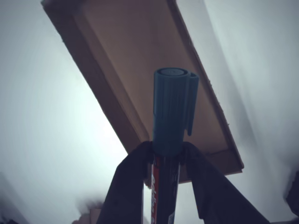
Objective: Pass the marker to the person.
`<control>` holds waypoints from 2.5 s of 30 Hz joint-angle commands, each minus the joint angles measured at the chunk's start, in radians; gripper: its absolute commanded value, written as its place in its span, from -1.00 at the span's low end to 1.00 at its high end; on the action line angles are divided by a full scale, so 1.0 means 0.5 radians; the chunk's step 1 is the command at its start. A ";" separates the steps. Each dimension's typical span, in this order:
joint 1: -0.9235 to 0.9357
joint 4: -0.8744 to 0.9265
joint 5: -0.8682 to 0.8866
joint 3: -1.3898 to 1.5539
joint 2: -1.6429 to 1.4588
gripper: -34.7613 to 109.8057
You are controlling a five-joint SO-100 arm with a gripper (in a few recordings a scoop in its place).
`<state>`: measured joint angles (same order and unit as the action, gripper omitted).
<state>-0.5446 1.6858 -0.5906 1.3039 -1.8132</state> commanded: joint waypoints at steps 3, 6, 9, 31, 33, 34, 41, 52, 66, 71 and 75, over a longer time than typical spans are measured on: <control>0.104 -0.279 -0.104 -0.083 -0.270 -0.59; 0.169 -0.494 -0.178 -0.012 -0.390 -0.59; 0.224 -0.635 -0.206 0.025 -0.485 -0.59; 0.233 -1.632 0.298 0.156 -0.623 -0.59; 0.172 -1.789 0.426 0.114 -0.561 -0.59; 0.141 -1.853 0.488 0.089 -0.528 -0.59; -0.067 -2.230 0.923 0.009 -0.356 -0.59; -0.270 -2.169 1.555 -0.341 0.012 -0.59; -0.666 -1.825 2.095 -0.792 0.463 -0.59; -0.798 -1.700 2.224 -0.847 0.568 -0.59; -0.899 -1.644 2.258 -0.976 0.709 -0.59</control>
<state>-0.9357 0.8590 0.5323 0.9066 -1.4634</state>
